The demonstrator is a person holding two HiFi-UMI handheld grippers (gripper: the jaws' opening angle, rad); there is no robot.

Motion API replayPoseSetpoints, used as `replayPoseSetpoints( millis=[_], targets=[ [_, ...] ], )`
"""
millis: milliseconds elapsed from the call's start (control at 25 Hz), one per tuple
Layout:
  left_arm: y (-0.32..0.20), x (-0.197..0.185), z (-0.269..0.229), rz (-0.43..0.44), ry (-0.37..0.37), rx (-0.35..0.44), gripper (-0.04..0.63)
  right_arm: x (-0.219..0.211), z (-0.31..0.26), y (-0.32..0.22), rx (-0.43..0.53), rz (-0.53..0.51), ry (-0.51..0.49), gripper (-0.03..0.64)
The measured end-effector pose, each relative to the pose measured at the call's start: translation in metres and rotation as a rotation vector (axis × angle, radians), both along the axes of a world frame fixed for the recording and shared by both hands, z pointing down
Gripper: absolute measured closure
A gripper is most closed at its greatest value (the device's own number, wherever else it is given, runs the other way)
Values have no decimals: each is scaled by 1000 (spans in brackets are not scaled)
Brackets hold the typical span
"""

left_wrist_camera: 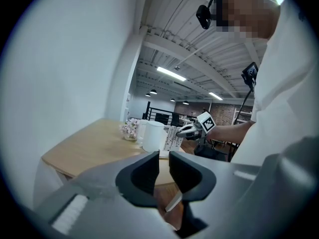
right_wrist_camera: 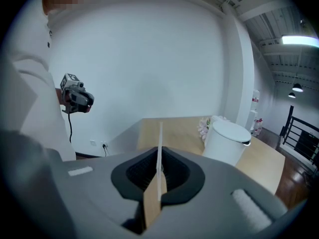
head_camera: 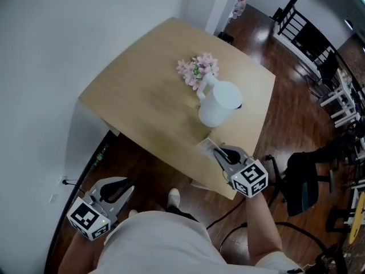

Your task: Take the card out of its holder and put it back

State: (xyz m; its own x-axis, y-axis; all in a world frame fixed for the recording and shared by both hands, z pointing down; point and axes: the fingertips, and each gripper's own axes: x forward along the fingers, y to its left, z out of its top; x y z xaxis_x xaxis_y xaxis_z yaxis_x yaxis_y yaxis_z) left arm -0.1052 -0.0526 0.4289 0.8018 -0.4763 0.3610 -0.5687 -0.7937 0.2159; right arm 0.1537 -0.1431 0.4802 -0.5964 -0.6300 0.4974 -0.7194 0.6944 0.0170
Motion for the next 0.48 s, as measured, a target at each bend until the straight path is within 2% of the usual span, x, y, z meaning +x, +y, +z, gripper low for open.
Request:
replayPoseSetpoints(
  millis=[480],
  targets=[
    [58,-85,7,99,6,10,525,-128,-19,134,-19,5,-46,595]
  ],
)
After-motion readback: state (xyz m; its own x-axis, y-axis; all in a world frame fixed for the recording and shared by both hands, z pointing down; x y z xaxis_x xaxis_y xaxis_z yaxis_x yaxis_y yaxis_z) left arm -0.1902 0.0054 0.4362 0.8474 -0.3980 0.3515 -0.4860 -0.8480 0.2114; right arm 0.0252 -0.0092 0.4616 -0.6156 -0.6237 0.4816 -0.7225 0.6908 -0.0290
